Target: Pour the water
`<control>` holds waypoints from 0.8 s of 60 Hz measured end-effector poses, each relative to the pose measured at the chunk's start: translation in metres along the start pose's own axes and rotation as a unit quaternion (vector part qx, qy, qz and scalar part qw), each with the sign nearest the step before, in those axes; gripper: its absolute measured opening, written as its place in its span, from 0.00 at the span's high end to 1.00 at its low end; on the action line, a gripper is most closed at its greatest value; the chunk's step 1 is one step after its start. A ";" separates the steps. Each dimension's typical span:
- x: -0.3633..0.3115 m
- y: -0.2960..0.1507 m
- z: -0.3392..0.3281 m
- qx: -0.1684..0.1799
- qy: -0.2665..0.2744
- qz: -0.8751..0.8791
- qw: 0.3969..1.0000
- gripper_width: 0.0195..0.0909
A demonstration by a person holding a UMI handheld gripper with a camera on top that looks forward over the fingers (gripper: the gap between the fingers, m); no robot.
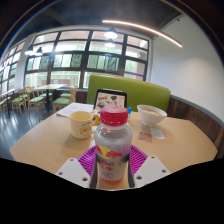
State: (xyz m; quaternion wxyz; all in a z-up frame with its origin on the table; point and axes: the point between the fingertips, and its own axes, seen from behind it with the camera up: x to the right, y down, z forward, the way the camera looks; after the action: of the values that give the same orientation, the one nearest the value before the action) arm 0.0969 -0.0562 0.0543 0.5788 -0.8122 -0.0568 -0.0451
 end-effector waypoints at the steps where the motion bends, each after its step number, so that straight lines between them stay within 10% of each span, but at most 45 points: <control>1: 0.002 -0.002 -0.003 -0.005 0.000 -0.002 1.000 0.68; 23: 0.067 -0.061 0.036 -0.057 0.105 -0.263 0.957 0.68; 48: 0.014 -0.183 0.117 -0.032 0.197 -0.730 0.653 0.68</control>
State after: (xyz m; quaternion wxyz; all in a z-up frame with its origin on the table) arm 0.0855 0.1141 0.1894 0.3307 -0.4987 -0.5151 -0.6137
